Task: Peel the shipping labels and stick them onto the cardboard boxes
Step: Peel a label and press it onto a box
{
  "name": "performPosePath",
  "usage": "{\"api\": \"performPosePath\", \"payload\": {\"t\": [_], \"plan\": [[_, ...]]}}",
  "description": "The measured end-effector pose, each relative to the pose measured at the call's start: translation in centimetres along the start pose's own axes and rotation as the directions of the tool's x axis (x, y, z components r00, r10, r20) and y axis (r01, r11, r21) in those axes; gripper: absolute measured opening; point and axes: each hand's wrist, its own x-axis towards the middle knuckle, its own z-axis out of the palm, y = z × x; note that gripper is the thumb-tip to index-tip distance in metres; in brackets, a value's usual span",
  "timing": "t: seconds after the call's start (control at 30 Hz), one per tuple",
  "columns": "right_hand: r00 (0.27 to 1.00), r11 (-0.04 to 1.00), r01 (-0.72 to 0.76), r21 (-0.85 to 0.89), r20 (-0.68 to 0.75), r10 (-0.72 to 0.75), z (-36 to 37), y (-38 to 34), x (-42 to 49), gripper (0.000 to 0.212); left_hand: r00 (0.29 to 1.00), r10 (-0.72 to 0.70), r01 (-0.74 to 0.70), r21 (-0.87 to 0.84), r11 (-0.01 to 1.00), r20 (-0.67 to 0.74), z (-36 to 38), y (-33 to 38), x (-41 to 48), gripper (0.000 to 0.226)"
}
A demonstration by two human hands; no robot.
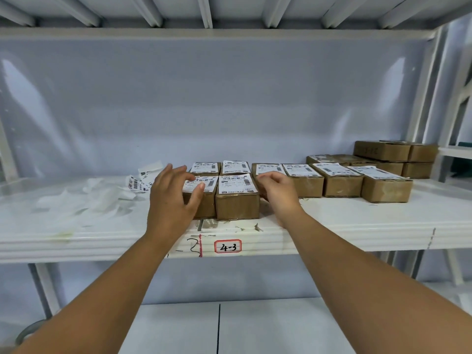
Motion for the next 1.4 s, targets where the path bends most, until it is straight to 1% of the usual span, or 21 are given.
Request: {"api": "performPosePath", "payload": {"t": [0.07,0.13,0.2,0.27,0.33,0.37,0.43,0.5,0.63,0.73,0.83,0.9,1.0,1.13,1.2,1.3,1.4], "plan": [[0.994,0.998,0.051,-0.028,-0.092,-0.054,-0.4,-0.3,-0.5,0.024,0.992,0.123,-0.122,0.056,0.991,-0.012,0.3,1.3,-0.3,0.018],[0.986,0.996,0.081,-0.042,-0.140,-0.086,-1.3,-0.6,-0.8,0.026,0.973,0.230,-0.231,0.054,0.971,0.031,0.9,4.0,-0.2,0.022],[0.982,0.988,0.119,-0.098,-0.138,-0.131,-2.8,-1.0,-1.1,0.028,0.939,0.337,-0.341,0.063,0.938,0.074,2.1,7.5,0.3,0.021],[0.971,0.966,0.189,-0.177,-0.115,-0.211,-4.7,-1.7,-1.1,0.024,0.899,0.420,-0.431,0.078,0.899,0.123,3.9,11.0,1.0,0.023],[0.955,0.925,0.252,-0.284,-0.082,-0.285,-7.1,-2.6,-0.9,0.016,0.888,0.413,-0.428,0.039,0.903,0.202,5.8,14.5,1.7,0.031],[0.948,0.891,0.266,-0.368,-0.068,-0.311,-8.4,-3.0,-0.7,0.015,0.889,0.394,-0.408,0.014,0.913,0.234,6.8,15.9,2.2,0.034],[0.937,0.813,0.246,-0.528,-0.086,-0.339,-11.1,-3.7,0.2,0.016,0.892,0.347,-0.364,0.004,0.931,0.291,8.7,18.3,3.0,0.037],[0.927,0.764,0.192,-0.616,-0.143,-0.348,-14.1,-4.0,1.6,0.017,0.893,0.310,-0.332,0.013,0.943,0.327,10.8,20.2,3.7,0.035],[0.928,0.776,0.072,-0.626,-0.243,-0.282,-20.6,-3.3,4.8,0.019,0.865,0.301,-0.355,0.065,0.933,0.401,15.2,22.2,5.3,0.033],[0.905,0.782,0.036,-0.622,-0.312,-0.290,-24.6,-2.4,7.4,0.024,0.848,0.291,-0.353,0.063,0.934,0.444,18.3,22.7,6.4,0.032],[0.870,0.764,-0.030,-0.644,-0.394,-0.298,-27.9,-0.8,11.6,0.026,0.862,0.299,-0.363,0.086,0.928,0.410,21.2,22.8,7.3,0.027],[0.865,0.756,-0.083,-0.650,-0.423,-0.269,-29.6,0.2,14.4,0.030,0.869,0.316,-0.385,0.121,0.915,0.380,22.4,22.7,7.6,0.028],[0.874,0.718,-0.160,-0.677,-0.435,-0.215,-31.2,1.9,18.1,0.046,0.859,0.362,-0.438,0.155,0.886,0.361,23.6,22.4,7.6,0.029],[0.896,0.604,-0.220,-0.766,-0.404,-0.186,-32.4,3.7,21.9,0.068,0.892,0.356,-0.401,0.124,0.907,0.280,23.5,22.2,8.0,0.028],[0.902,0.607,-0.234,-0.760,-0.403,-0.157,-32.6,4.0,23.2,0.079,0.894,0.361,-0.405,0.134,0.905,0.264,23.5,22.3,8.0,0.029],[0.898,0.626,-0.247,-0.739,-0.417,-0.137,-32.5,4.3,24.2,0.083,0.884,0.371,-0.425,0.156,0.892,0.285,23.7,22.4,7.7,0.030],[0.877,0.607,-0.240,-0.758,-0.437,-0.200,-32.5,5.0,24.9,0.079,0.886,0.349,-0.406,0.151,0.901,0.304,23.9,22.2,7.8,0.029]]}}
